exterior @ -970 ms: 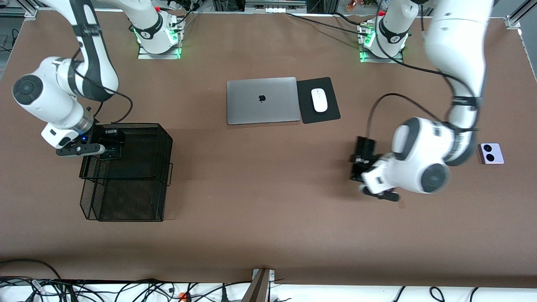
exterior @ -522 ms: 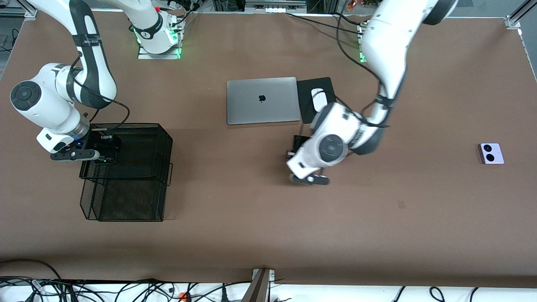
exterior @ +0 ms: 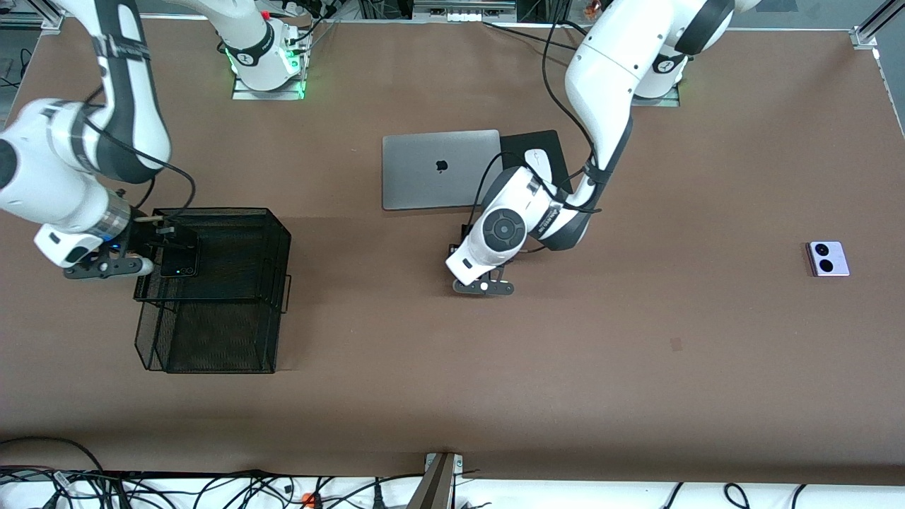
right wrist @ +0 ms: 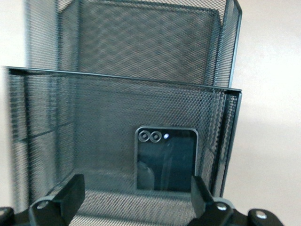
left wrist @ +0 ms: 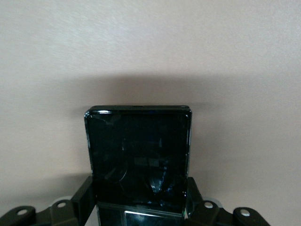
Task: Place phones with both arms
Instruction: 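Set the long phone by the laptop while the right gripper withdraws, then move the left gripper to the lavender phone while the right gripper returns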
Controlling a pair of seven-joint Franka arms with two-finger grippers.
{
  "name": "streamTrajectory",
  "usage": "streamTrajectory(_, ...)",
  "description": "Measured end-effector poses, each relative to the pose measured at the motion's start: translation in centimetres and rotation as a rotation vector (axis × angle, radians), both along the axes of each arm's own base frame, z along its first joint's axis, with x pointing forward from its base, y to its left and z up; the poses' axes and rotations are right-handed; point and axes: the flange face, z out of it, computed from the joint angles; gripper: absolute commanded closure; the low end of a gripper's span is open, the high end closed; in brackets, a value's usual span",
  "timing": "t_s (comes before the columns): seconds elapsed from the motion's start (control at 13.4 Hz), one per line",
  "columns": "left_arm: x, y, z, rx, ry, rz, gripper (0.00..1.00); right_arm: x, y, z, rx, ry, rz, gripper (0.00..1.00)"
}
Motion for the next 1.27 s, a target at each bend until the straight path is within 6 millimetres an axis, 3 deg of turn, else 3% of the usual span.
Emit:
streamTrajectory(0.22, 1.3, 0.3, 1.5, -0.011, -0.038, 0.016, 0.00, 0.8, 1.4, 4.8, 0.012, 0.044, -0.049, 0.00)
streamTrajectory(0.45, 4.1, 3.9, 5.6, 0.016, -0.021, 0.058, 0.00, 1.1, 3.1, 8.0, 0.007, 0.060, -0.106, 0.00)
streamTrajectory(0.6, 6.7, 9.0, 9.8, 0.034, 0.013, 0.118, 0.00, 1.2, 4.4, 8.7, 0.004, 0.055, -0.120, 0.00)
streamTrajectory(0.75, 9.0, 15.7, 14.1, 0.040, 0.049, 0.158, 0.00, 1.4, 5.8, 8.2, 0.000, 0.058, -0.107, 0.00)
streamTrajectory(0.9, 10.5, 22.2, 17.0, 0.050, 0.058, 0.114, 0.00, 1.8, 8.6, 7.3, -0.005, 0.037, -0.090, 0.00)
streamTrajectory(1.04, 11.7, 28.4, 18.0, 0.086, 0.055, 0.051, 0.00, 2.2, 13.6, 5.9, -0.017, 0.004, -0.115, 0.00)
streamTrajectory(1.27, 12.7, 36.5, 17.4, 0.174, 0.066, -0.066, 0.00, 1.4, 24.5, 2.2, -0.027, -0.047, -0.150, 0.00)
